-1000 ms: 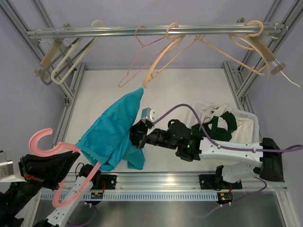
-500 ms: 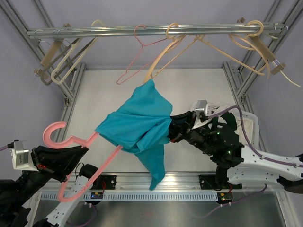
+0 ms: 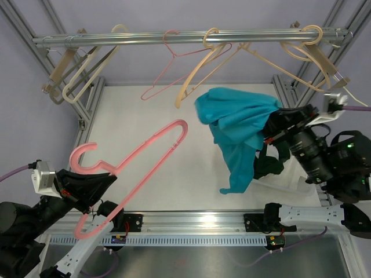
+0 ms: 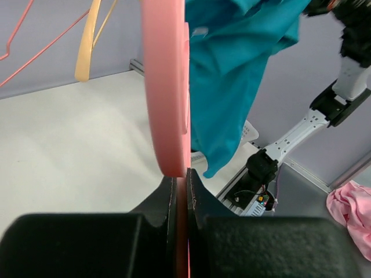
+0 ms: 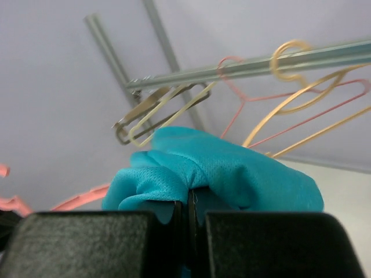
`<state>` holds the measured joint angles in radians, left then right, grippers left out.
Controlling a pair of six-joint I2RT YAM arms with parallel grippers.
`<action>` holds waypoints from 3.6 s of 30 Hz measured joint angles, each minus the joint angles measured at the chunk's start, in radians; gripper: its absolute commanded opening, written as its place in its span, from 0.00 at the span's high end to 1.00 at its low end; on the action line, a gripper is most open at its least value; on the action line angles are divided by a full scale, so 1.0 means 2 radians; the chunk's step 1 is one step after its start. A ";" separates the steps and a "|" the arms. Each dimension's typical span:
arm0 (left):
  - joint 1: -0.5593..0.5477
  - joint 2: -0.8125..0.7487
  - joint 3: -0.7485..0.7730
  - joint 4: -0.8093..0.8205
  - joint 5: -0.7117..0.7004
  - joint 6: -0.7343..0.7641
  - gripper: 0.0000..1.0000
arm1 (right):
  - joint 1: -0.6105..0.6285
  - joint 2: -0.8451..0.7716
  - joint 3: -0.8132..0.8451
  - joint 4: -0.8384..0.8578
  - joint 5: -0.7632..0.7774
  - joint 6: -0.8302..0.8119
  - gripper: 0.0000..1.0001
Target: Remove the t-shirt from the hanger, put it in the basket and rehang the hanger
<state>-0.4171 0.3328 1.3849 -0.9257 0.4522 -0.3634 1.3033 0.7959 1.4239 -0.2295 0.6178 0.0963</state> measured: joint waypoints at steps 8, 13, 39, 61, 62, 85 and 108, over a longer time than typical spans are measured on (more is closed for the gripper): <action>0.000 -0.002 -0.019 -0.013 -0.022 0.012 1.00 | -0.001 0.044 0.191 -0.053 0.132 -0.102 1.00; 0.000 -0.012 -0.023 -0.014 -0.030 0.013 1.00 | -0.001 0.052 0.199 0.024 0.203 -0.220 1.00; 0.000 -0.001 0.004 -0.014 -0.054 0.021 1.00 | -0.289 -0.143 -0.410 -0.196 0.167 0.273 1.00; 0.000 0.038 -0.025 -0.003 -0.223 0.038 1.00 | -0.308 -0.144 -0.501 -0.141 0.027 0.510 0.25; 0.000 0.039 -0.028 -0.002 -0.231 0.038 1.00 | -0.308 -0.159 -0.486 -0.153 0.027 0.498 0.22; 0.000 0.210 0.080 0.020 -0.307 0.056 1.00 | -0.310 -0.249 -0.286 -0.255 -0.081 0.319 1.00; 0.057 0.580 0.365 0.036 -0.253 0.094 1.00 | -0.311 -0.230 -0.298 -0.170 -0.251 0.262 0.45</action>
<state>-0.3038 1.4937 2.1155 -0.8532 -0.0547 -0.1753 0.6804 0.3363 0.8276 -0.5701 0.1165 0.6201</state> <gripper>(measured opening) 0.054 0.511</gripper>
